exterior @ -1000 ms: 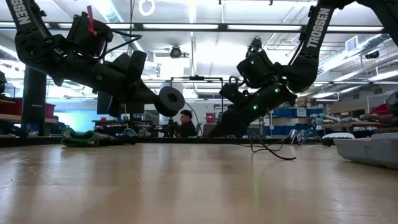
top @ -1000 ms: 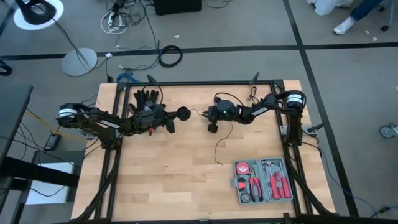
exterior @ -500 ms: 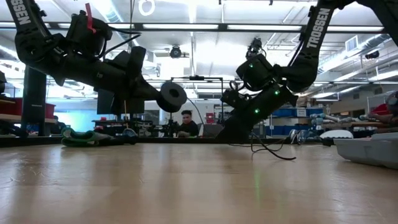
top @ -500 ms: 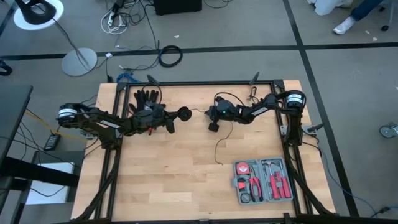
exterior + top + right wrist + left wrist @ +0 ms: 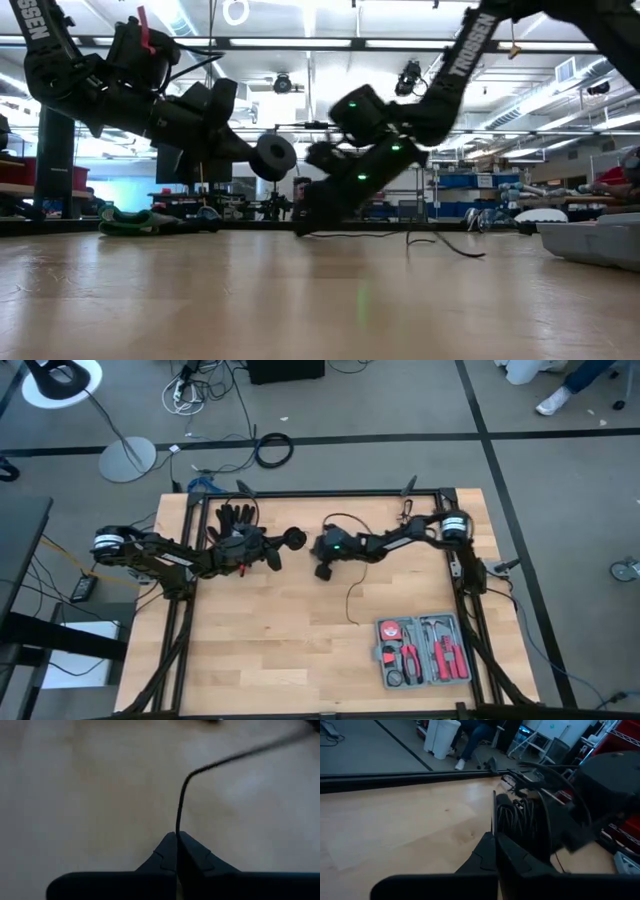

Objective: Coil cords
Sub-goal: Coil the black wire

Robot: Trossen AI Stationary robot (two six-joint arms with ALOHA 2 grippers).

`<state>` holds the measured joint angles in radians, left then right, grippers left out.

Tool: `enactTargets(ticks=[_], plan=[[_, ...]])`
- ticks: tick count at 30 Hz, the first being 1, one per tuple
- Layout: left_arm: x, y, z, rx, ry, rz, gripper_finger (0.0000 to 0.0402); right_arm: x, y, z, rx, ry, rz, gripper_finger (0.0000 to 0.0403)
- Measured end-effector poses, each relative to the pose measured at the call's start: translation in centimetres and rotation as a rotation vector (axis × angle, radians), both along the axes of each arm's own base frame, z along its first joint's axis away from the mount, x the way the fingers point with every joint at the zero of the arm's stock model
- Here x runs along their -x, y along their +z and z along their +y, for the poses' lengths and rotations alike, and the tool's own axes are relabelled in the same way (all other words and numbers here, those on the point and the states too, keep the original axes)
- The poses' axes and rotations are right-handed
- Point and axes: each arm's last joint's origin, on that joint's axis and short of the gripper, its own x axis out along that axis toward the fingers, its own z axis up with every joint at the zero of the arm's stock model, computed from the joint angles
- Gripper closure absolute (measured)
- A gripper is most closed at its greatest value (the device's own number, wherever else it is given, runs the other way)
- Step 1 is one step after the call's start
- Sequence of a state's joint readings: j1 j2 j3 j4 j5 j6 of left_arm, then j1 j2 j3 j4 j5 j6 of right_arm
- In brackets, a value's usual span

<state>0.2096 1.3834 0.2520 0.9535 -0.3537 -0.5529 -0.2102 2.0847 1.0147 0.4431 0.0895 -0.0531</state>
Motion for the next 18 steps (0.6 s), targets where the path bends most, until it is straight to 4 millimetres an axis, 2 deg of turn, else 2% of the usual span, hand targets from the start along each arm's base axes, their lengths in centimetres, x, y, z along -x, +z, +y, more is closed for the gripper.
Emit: enactTargets(ticks=[3, 7, 10, 18], plan=[[0.0, -0.1, 0.1, -0.003, 0.021, 0.009, 0.0401, -2.5, 0.4, 0.2, -0.01, 0.036, -0.022, 0.0401], [0.2, -0.4, 0.1, -0.023, 0.054, 0.061, 0.0401, -4.7, 2.3, 0.8, -0.051, 0.143, -0.081, 0.0402], [0.3, -0.6, 0.2, -0.031, 0.091, 0.084, 0.0401, -5.6, 3.9, 1.1, -0.068, 0.195, -0.128, 0.0402], [0.4, -1.1, 0.2, -0.04, 0.092, 0.157, 0.0401, -6.7, 5.6, 1.1, -0.067, 0.219, -0.095, 0.0403]])
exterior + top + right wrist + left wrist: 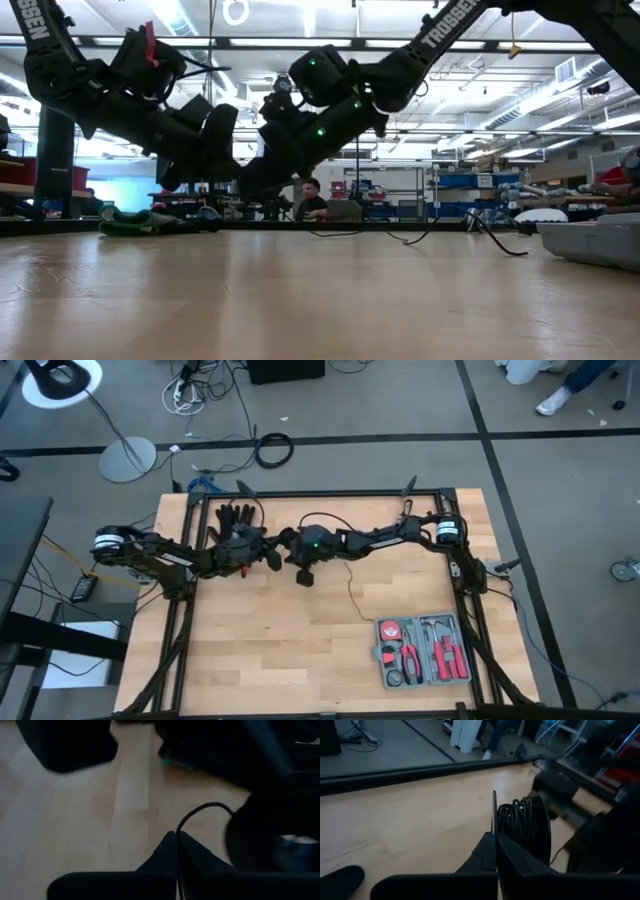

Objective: Coil cords
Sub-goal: Coil the black wire

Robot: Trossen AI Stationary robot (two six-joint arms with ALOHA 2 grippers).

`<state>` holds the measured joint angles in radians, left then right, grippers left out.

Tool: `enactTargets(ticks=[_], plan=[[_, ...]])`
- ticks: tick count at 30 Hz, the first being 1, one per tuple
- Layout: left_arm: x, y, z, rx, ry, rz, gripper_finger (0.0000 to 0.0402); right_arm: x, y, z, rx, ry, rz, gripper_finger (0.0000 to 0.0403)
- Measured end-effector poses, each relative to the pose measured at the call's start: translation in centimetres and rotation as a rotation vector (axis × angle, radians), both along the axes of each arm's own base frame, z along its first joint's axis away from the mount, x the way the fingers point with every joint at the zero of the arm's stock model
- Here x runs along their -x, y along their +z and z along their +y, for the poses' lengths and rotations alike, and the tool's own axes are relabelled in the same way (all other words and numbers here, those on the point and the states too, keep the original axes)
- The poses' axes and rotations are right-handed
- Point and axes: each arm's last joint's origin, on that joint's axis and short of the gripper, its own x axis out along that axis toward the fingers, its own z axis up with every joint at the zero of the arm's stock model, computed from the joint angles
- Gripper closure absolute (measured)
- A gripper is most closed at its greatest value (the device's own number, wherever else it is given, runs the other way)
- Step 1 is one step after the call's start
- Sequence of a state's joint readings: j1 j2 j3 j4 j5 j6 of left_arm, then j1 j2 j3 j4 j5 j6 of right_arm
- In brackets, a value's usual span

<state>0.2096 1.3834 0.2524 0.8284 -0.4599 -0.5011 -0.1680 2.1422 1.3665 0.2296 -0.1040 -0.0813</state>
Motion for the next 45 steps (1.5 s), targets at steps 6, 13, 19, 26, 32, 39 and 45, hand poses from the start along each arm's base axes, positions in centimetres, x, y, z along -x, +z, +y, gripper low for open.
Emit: enactTargets(ticks=[6, 13, 19, 26, 32, 39, 45], plan=[[0.2, -0.5, 0.0, 0.012, 0.0, 0.055, 0.0401, -0.1, 2.1, -0.9, -0.005, -0.019, 0.036, 0.0403], [0.2, -0.8, -0.1, 0.03, -0.02, 0.088, 0.0401, 1.8, 5.7, -2.7, 0.024, -0.111, 0.074, 0.0403], [0.0, -0.5, -0.2, 0.059, -0.067, 0.036, 0.0401, 3.3, 7.0, -4.6, 0.071, -0.207, 0.127, 0.0397], [-0.2, 0.1, -0.3, 0.057, -0.105, -0.044, 0.0401, 4.4, 4.5, -5.0, 0.021, -0.23, 0.29, 0.0374], [-0.2, 0.2, -0.2, 0.044, -0.082, -0.052, 0.0401, 5.4, 2.1, -4.3, -0.016, -0.188, 0.351, 0.0358], [-0.2, 0.2, -0.2, 0.044, -0.076, -0.046, 0.0401, 7.3, 2.9, -4.3, -0.05, -0.185, 0.458, 0.0361], [-0.2, 0.2, -0.2, 0.046, -0.075, -0.05, 0.0401, 9.7, 5.8, -3.8, -0.069, -0.192, 0.528, 0.0373]])
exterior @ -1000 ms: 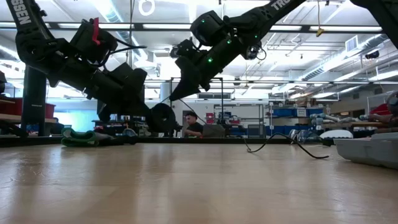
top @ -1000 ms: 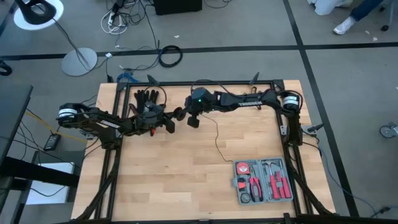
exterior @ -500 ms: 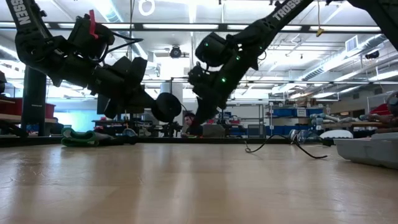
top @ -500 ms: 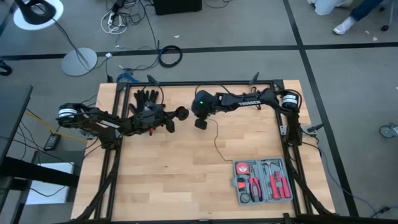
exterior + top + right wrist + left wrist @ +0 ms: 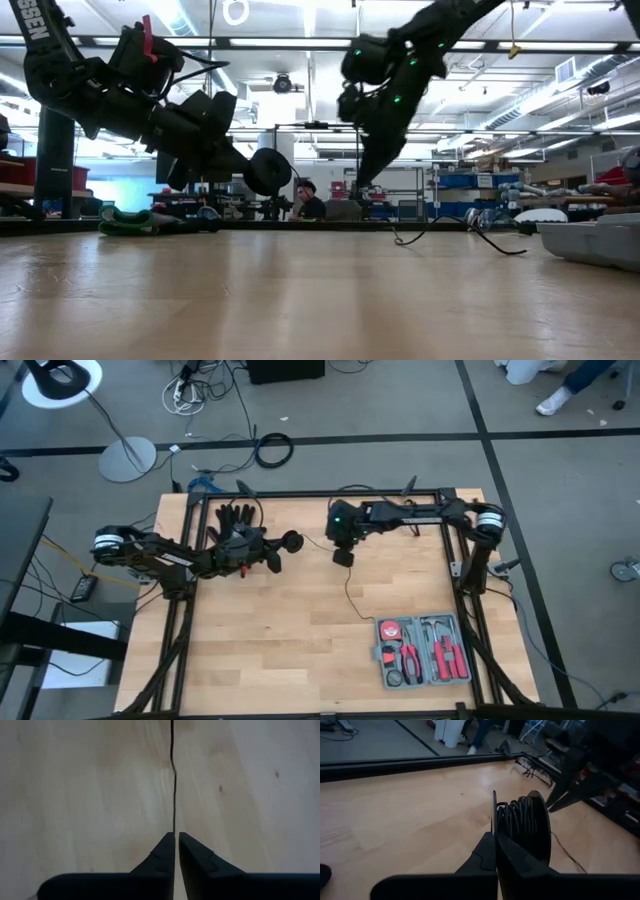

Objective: Coil cords
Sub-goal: Coil the black wire

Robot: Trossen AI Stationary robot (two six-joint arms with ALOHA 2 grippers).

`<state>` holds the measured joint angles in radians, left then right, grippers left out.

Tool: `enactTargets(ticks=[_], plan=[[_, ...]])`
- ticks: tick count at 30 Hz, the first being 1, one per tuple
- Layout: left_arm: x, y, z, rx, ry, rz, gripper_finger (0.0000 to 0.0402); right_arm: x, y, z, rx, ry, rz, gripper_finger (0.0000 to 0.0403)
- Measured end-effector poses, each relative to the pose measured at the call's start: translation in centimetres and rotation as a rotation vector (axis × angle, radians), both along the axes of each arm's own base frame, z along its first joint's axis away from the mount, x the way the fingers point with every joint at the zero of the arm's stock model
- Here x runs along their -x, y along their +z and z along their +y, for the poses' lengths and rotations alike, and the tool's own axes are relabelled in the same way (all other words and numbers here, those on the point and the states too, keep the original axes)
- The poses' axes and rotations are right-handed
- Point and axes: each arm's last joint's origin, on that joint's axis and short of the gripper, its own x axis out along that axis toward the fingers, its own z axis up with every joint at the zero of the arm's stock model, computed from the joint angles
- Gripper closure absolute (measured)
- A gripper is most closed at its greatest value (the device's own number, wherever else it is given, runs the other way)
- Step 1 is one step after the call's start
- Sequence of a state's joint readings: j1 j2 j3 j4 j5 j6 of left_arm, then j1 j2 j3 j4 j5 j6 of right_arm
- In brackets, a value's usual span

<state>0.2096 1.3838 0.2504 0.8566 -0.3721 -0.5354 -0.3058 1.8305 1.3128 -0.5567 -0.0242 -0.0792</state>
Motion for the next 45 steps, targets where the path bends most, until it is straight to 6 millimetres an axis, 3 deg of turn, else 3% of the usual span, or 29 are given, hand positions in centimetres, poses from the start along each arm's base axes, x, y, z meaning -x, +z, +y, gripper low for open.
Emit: enactTargets(ticks=[7, 13, 17, 20, 24, 34, 45], plan=[[0.0, 0.1, 0.0, -0.001, -0.002, -0.008, 0.0401, 4.7, 0.8, 1.6, -0.007, -0.072, -0.103, 0.0398], [-0.1, 0.1, 0.0, -0.005, -0.02, -0.011, 0.0401, 8.9, -1.5, 3.3, -0.05, -0.172, -0.252, 0.0395], [-0.1, 0.1, 0.0, -0.024, -0.025, 0.001, 0.0402, 9.9, -3.4, 3.6, -0.036, -0.196, -0.496, 0.0389], [-0.1, 0.3, 0.0, -0.032, -0.027, -0.008, 0.0401, 9.8, -4.5, 3.9, -0.063, -0.228, -0.763, 0.0388], [-0.2, 0.4, 0.0, -0.033, -0.035, -0.022, 0.0402, 9.4, -6.2, 3.8, -0.041, -0.2, -0.921, 0.0391], [-0.2, 0.7, -0.1, -0.039, -0.045, -0.053, 0.0402, 4.9, -9.8, 2.6, 0.006, -0.156, -0.812, 0.0384], [-0.2, 0.7, -0.1, -0.041, -0.045, -0.054, 0.0402, 4.0, -10.0, 2.1, 0.086, -0.091, -0.724, 0.0348]])
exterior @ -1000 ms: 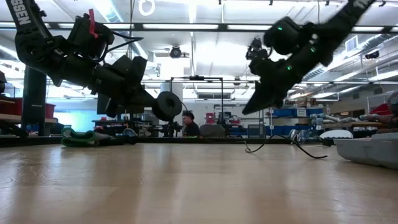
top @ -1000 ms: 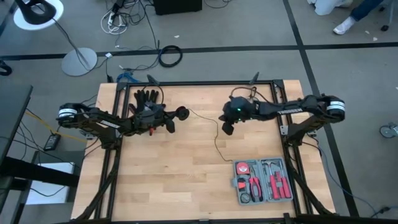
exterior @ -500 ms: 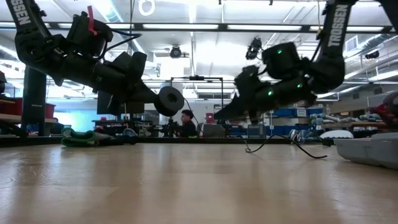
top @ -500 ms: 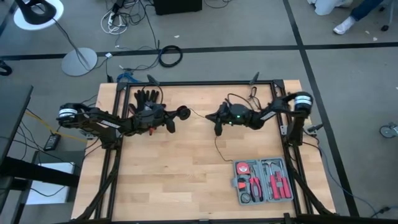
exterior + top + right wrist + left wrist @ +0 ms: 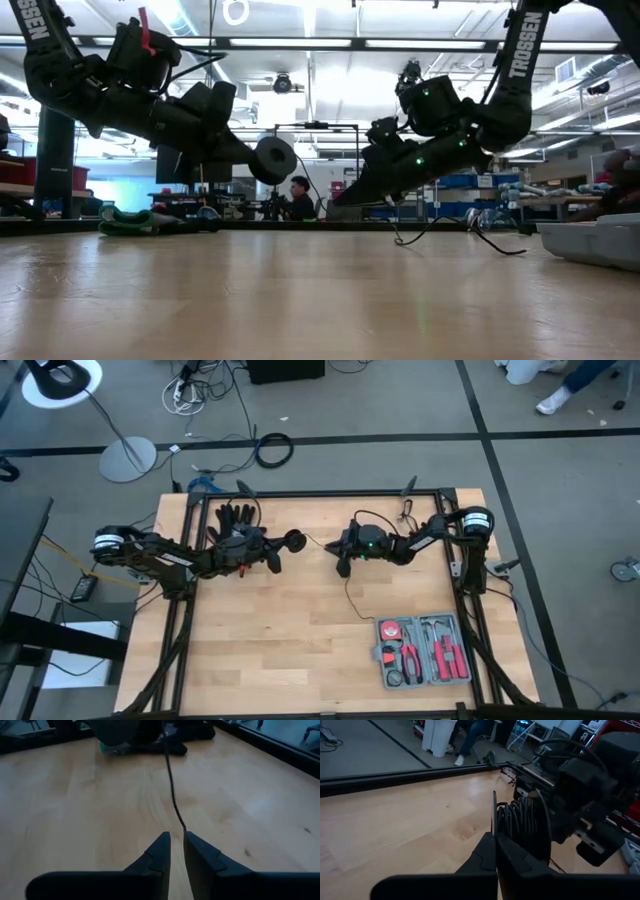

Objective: Coil cords
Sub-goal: Coil the black wire

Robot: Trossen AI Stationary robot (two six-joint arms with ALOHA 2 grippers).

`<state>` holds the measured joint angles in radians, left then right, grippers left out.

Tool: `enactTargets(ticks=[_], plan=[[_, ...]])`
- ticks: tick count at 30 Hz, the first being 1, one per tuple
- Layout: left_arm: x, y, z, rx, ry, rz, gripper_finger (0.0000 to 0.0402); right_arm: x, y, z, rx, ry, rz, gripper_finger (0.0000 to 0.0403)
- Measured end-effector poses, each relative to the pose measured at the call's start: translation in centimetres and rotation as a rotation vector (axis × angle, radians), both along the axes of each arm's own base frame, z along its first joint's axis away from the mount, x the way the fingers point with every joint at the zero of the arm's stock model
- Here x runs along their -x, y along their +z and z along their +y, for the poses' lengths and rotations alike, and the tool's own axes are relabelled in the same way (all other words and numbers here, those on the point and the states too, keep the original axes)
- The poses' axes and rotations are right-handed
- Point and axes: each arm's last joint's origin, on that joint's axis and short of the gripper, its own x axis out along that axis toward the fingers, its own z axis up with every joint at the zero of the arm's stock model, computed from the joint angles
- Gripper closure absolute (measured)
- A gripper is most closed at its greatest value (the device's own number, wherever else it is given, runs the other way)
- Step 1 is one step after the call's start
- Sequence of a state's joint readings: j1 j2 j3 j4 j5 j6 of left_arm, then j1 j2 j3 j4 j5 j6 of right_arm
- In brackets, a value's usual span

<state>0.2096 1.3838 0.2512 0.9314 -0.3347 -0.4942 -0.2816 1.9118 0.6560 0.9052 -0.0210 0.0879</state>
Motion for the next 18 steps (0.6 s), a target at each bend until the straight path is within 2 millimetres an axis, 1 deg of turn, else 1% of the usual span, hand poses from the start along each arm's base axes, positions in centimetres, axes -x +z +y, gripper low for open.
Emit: enactTargets(ticks=[5, 10, 15, 18], plan=[[0.0, 0.0, 0.0, 0.0, 0.0, 0.002, 0.0402, 0.1, 0.5, 0.0, 0.016, 0.003, 0.004, 0.0344], [0.0, 0.1, 0.0, -0.001, 0.0, -0.005, 0.0401, 0.2, 1.1, 0.0, 0.064, 0.022, 0.021, 0.0319], [-0.1, 0.3, 0.0, -0.042, -0.007, -0.015, 0.0401, 0.5, 0.3, 0.1, 0.12, 0.054, 0.127, 0.0284], [-0.1, 0.5, 0.0, -0.048, -0.008, -0.025, 0.0402, 0.7, -0.1, 0.2, 0.136, 0.044, 0.175, 0.0273]])
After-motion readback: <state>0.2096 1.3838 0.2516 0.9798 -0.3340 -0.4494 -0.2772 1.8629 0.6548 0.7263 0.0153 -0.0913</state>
